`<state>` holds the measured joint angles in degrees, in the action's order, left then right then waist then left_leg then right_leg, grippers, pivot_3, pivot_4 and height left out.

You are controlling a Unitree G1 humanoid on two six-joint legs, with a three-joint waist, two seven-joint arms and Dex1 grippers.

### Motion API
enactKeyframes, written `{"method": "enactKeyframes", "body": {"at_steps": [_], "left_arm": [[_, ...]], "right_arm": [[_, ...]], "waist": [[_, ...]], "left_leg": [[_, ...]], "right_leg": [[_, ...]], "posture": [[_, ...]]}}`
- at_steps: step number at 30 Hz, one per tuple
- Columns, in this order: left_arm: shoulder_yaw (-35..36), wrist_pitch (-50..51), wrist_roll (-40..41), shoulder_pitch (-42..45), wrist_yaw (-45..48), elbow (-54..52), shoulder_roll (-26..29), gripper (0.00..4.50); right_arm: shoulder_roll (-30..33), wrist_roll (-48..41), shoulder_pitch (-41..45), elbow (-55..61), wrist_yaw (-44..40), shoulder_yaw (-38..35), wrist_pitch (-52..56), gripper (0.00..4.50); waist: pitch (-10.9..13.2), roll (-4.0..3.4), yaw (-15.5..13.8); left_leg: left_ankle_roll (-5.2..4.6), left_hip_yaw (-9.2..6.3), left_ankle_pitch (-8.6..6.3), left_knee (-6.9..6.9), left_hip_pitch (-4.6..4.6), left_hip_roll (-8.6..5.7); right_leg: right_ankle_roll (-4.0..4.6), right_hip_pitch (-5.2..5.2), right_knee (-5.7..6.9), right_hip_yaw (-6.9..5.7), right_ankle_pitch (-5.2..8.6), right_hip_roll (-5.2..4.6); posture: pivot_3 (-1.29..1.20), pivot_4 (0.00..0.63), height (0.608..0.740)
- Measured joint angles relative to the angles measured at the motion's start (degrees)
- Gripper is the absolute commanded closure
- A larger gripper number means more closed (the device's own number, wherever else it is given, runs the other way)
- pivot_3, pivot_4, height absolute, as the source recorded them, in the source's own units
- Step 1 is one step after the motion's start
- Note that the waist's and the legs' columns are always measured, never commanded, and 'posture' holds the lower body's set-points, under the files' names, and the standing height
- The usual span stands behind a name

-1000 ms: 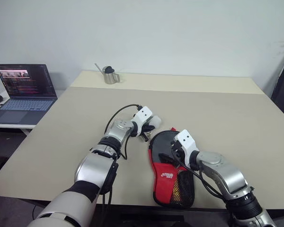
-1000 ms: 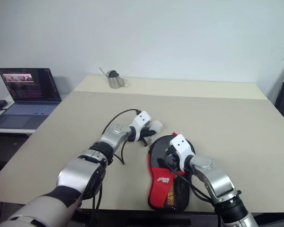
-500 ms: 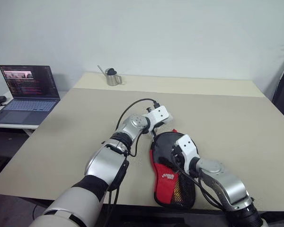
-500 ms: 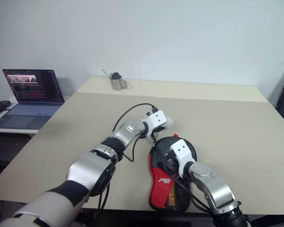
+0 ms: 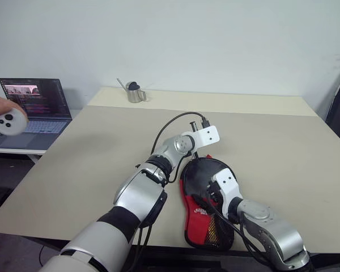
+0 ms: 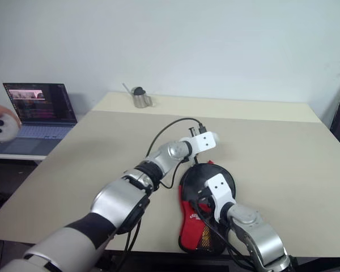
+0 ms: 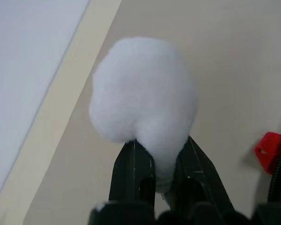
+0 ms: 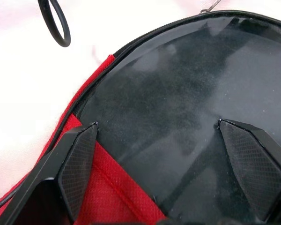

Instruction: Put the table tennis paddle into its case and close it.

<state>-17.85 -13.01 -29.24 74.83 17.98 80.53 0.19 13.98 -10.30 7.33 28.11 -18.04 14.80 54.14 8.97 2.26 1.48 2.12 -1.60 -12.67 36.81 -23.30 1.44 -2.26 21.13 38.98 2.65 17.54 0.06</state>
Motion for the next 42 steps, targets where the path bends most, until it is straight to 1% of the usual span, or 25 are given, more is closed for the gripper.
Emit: {"method": "enactKeyframes", "body": {"at_steps": [8, 16, 18, 19, 20, 22, 27, 28, 34, 37, 42], "left_arm": [[-0.47, 0.08, -1.63, 0.48, -2.18, 0.40, -3.84, 4.43], [-1.46, 0.37, -2.56, 0.19, 0.77, 0.41, -4.76, 4.43], [-1.46, 0.64, -2.50, -0.32, 2.58, 0.41, -4.64, 3.70], [-1.44, 0.93, -2.43, -0.65, 3.34, 0.40, -4.55, 3.46], [-1.41, 1.24, -2.33, -0.92, 4.20, 0.41, -4.35, 3.03], [-1.39, 1.56, -2.30, -1.44, 5.27, 0.41, -3.57, 2.33], [-1.42, 1.38, -2.36, -1.63, 5.15, 0.36, -2.17, 0.51], [-1.45, 1.14, -2.39, -1.63, 5.16, 0.31, -2.04, 0.27], [-0.22, -1.48, -1.22, -1.61, 6.85, 0.29, -0.40, 0.27], [0.40, -3.39, -0.25, -1.61, 8.42, 0.28, 2.02, 0.27], [4.96, -7.79, 4.70, -1.86, 13.01, -1.34, 8.77, 0.27]], "right_arm": [[-0.48, -0.05, -3.28, 4.34, 1.54, 0.01, 2.06, 0.00], [-1.45, -0.01, -3.31, 4.34, 2.20, 0.05, 2.37, 0.00], [-1.57, -0.01, -3.23, 4.27, 2.20, 0.09, 2.39, 0.00], [-1.58, -0.01, -3.20, 4.26, 2.20, 0.14, 2.39, 0.00], [-1.58, -0.01, -3.11, 4.21, 2.19, 0.22, 2.40, 0.00], [-1.56, -0.01, -2.94, 4.12, 2.13, 0.36, 2.44, 0.00], [-0.93, -0.07, -1.79, 3.08, 1.14, 0.59, 2.50, 0.00], [-0.78, -0.09, -1.52, 2.75, 0.82, 0.59, 2.52, 0.00], [-0.48, -0.16, 1.51, -0.53, -1.02, 0.56, 2.53, 0.00], [-0.40, -0.27, 3.12, -2.31, -2.09, 0.55, 2.48, 0.00], [0.53, -0.58, 5.75, -4.68, -4.01, -0.22, 2.33, 0.00]], "waist": [[0.00, 0.00, -0.02], [-0.01, -0.01, 0.07], [-0.01, -0.02, 0.15], [-0.01, -0.02, 0.18], [-0.01, -0.02, 0.20], [-0.01, -0.02, 0.22], [-0.07, 0.02, 0.22], [-0.11, 0.04, 0.24], [-0.12, 0.04, 0.56], [-0.13, 0.03, 0.84], [-0.12, 0.01, 1.05]], "left_leg": [[0.06, 0.00, -0.04, -0.03, -0.05, -0.01], [0.06, 0.01, -0.04, -0.05, -0.03, -0.01], [0.06, 0.02, -0.04, -0.07, -0.01, -0.01], [0.06, 0.03, -0.04, -0.07, -0.01, -0.01], [0.06, 0.03, -0.04, -0.08, 0.00, 0.00], [0.06, 0.03, -0.04, -0.09, 0.00, 0.00], [0.06, 0.05, -0.04, -0.09, 0.06, 0.01], [0.06, 0.06, -0.04, -0.09, 0.10, 0.02], [0.06, 0.14, -0.04, -0.10, 0.39, 0.12], [0.06, 0.12, -0.03, -0.10, 0.50, 0.17], [0.06, 0.12, -0.03, -0.10, 0.44, 0.18]], "right_leg": [[0.00, 0.03, -0.06, 0.00, 0.01, 0.00], [0.00, 0.04, -0.05, 0.00, 0.01, 0.01], [0.00, 0.04, -0.05, 0.01, 0.02, 0.02], [0.01, 0.04, -0.05, 0.01, 0.02, 0.02], [0.01, 0.04, -0.05, 0.01, 0.02, 0.03], [0.01, 0.05, -0.05, 0.02, 0.02, 0.03], [0.01, 0.01, -0.05, 0.03, 0.02, 0.03], [0.01, -0.01, -0.05, 0.04, 0.02, 0.03], [0.01, -0.19, -0.03, 0.09, 0.02, 0.08], [0.02, -0.27, 0.01, 0.07, 0.01, 0.12], [0.03, -0.26, -0.01, 0.07, 0.00, 0.13]], "posture": [[0.00, 0.150, 0.740], [0.00, 0.150, 0.740], [0.00, 0.150, 0.740], [0.00, 0.150, 0.740], [0.00, 0.150, 0.740], [0.00, 0.150, 0.740], [0.00, 0.150, 0.740], [0.00, 0.150, 0.740], [0.00, 0.150, 0.740], [0.00, 0.150, 0.740], [0.00, 0.150, 0.740]]}}
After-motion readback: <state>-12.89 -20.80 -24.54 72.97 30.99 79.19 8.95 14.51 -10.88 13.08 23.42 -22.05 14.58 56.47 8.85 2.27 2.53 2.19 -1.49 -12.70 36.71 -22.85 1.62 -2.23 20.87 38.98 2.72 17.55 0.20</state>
